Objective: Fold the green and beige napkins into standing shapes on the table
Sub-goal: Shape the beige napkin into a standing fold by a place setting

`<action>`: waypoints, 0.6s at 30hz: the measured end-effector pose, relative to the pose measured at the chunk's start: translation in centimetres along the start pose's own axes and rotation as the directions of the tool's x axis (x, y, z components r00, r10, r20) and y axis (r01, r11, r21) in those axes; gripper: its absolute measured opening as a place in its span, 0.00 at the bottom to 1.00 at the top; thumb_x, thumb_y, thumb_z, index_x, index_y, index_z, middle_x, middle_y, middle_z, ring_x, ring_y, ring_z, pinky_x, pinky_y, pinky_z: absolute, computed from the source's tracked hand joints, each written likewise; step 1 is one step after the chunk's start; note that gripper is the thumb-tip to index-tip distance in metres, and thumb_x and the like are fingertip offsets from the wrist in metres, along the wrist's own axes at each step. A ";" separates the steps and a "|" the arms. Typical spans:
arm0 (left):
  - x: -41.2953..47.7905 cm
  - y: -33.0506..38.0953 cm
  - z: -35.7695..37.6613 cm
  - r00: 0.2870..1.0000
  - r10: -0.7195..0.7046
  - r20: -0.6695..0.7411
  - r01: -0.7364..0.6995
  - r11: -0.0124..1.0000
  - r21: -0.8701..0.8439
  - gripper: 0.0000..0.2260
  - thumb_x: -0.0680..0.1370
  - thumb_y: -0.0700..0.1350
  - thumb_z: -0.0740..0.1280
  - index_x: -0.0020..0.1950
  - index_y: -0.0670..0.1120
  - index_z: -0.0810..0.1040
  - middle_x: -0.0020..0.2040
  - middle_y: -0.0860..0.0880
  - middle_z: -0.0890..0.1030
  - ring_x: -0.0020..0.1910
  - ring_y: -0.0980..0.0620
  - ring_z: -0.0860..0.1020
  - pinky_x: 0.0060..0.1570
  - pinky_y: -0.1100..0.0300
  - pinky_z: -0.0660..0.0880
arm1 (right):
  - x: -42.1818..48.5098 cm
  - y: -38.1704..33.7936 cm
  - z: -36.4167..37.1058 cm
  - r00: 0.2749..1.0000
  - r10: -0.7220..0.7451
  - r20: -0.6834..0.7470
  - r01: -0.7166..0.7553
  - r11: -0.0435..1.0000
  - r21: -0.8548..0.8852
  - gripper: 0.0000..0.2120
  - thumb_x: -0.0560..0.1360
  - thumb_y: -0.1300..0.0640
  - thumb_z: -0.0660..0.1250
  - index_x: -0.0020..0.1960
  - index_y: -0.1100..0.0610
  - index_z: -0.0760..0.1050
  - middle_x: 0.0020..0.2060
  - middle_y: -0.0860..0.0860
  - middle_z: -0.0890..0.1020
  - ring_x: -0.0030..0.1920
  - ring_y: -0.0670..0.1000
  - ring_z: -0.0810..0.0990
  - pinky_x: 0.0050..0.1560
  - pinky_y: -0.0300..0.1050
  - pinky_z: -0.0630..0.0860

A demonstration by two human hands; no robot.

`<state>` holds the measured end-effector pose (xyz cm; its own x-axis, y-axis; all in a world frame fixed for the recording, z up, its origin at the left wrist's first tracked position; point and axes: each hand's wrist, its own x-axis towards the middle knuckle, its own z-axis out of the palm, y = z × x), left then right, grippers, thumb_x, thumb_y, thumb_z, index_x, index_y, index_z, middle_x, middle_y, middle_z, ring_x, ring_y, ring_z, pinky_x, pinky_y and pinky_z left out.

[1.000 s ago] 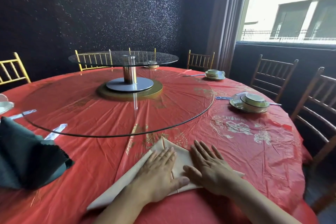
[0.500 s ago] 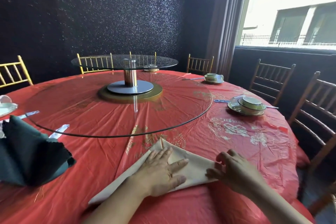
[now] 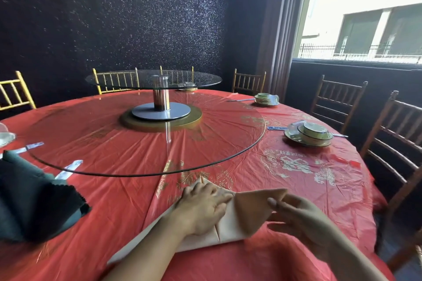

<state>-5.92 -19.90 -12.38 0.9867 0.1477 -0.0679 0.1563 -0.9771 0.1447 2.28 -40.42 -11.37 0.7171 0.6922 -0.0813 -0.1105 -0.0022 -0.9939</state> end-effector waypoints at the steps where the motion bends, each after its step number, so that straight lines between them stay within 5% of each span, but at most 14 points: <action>1: 0.2 0.0 0.3 1.000 -0.006 -0.018 0.006 1.000 0.012 0.19 0.81 0.52 0.47 0.73 0.62 0.57 0.72 0.49 0.59 0.74 0.45 0.50 0.70 0.49 0.48 | 0.0 0.7 0.6 1.000 -0.025 -0.013 0.024 0.999 -0.049 0.13 0.62 0.54 0.75 0.42 0.61 0.80 0.33 0.51 0.83 0.32 0.45 0.80 0.30 0.36 0.75; 6: 0.3 -0.2 1.5 0.997 -0.016 -0.074 0.017 1.000 0.019 0.20 0.80 0.54 0.48 0.73 0.62 0.55 0.70 0.49 0.59 0.74 0.45 0.47 0.70 0.49 0.47 | 1.7 3.6 2.6 0.961 -0.261 -0.094 0.173 0.828 -0.533 0.08 0.58 0.51 0.69 0.36 0.52 0.76 0.30 0.40 0.82 0.31 0.37 0.75 0.38 0.42 0.74; 9: 0.4 -0.5 2.1 0.993 -0.023 -0.113 0.024 1.000 0.006 0.20 0.81 0.56 0.47 0.73 0.62 0.55 0.71 0.50 0.58 0.75 0.46 0.45 0.71 0.49 0.47 | 1.7 4.0 3.5 0.899 -0.438 0.014 0.283 0.557 -0.781 0.07 0.59 0.48 0.61 0.35 0.48 0.72 0.32 0.41 0.77 0.35 0.38 0.73 0.37 0.34 0.69; 14: 1.4 -1.8 2.1 0.993 -0.048 -0.109 0.043 0.998 -0.046 0.24 0.78 0.53 0.60 0.73 0.61 0.56 0.71 0.55 0.60 0.74 0.49 0.51 0.68 0.53 0.51 | 1.4 4.7 5.1 0.734 -0.632 0.249 0.447 0.174 -0.877 0.13 0.63 0.52 0.62 0.46 0.44 0.77 0.37 0.41 0.77 0.38 0.41 0.77 0.34 0.32 0.71; 18: 1.9 -2.1 1.7 0.986 -0.052 -0.159 -0.011 0.929 -0.371 0.23 0.77 0.60 0.52 0.69 0.55 0.69 0.67 0.53 0.71 0.71 0.53 0.62 0.71 0.54 0.57 | 1.8 4.3 5.6 0.697 -0.601 0.391 0.517 0.042 -0.855 0.11 0.66 0.51 0.59 0.45 0.45 0.77 0.37 0.41 0.78 0.37 0.44 0.79 0.30 0.34 0.74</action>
<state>-4.47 -17.79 -14.48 0.9719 0.2206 0.0822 0.1510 -0.8522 0.5010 -0.74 -35.19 -15.37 0.2966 0.7659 0.5704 0.9544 -0.2595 -0.1477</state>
